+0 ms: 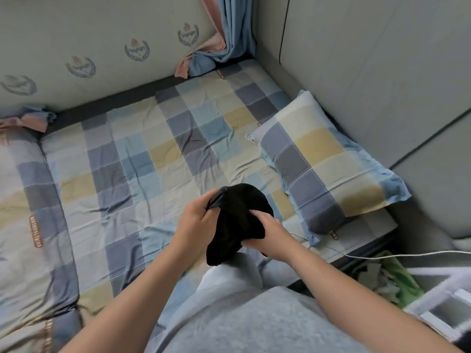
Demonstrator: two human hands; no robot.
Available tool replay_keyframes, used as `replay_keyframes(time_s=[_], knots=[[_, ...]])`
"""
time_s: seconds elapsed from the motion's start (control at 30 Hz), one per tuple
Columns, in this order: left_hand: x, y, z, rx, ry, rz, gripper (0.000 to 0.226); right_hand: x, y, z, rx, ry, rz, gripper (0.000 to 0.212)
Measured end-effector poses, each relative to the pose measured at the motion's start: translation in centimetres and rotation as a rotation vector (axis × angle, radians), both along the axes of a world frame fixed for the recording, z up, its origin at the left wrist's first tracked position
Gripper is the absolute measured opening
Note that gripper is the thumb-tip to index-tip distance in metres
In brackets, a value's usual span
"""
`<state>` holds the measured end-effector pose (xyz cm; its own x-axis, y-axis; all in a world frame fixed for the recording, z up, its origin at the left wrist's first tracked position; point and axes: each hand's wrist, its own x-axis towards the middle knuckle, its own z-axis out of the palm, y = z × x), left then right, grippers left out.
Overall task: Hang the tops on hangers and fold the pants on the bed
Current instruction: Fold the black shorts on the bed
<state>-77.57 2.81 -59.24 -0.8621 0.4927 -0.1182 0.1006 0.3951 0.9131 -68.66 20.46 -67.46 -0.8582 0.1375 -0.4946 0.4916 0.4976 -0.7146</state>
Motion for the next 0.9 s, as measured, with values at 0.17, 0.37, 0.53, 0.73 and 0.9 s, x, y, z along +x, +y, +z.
replay_keyframes(time_s=[0.17, 0.37, 0.53, 0.73, 0.9], knots=[[3.9, -0.8, 5.5, 0.07, -0.024, 0.043, 0.035, 5.6, -0.8, 3.1, 0.201, -0.029, -0.084, 0.021], [3.7, -5.3, 8.5, 0.06, -0.033, 0.141, 0.028, 9.8, -0.4, 6.1, 0.212, -0.165, -0.275, 0.023], [1.5, -9.7, 6.6, -0.157, 0.024, 0.273, 0.03, 8.4, -1.2, 9.9, 0.169, -0.019, -0.444, 0.025], [3.3, -14.0, 5.0, -0.21, -0.235, -0.074, 0.014, 5.0, -9.1, 14.3, 0.111, -0.036, -0.285, 0.013], [6.8, -18.0, 4.4, -0.208, -0.312, -0.368, 0.036, 3.7, -15.9, 16.4, -0.109, 0.004, -0.423, 0.021]])
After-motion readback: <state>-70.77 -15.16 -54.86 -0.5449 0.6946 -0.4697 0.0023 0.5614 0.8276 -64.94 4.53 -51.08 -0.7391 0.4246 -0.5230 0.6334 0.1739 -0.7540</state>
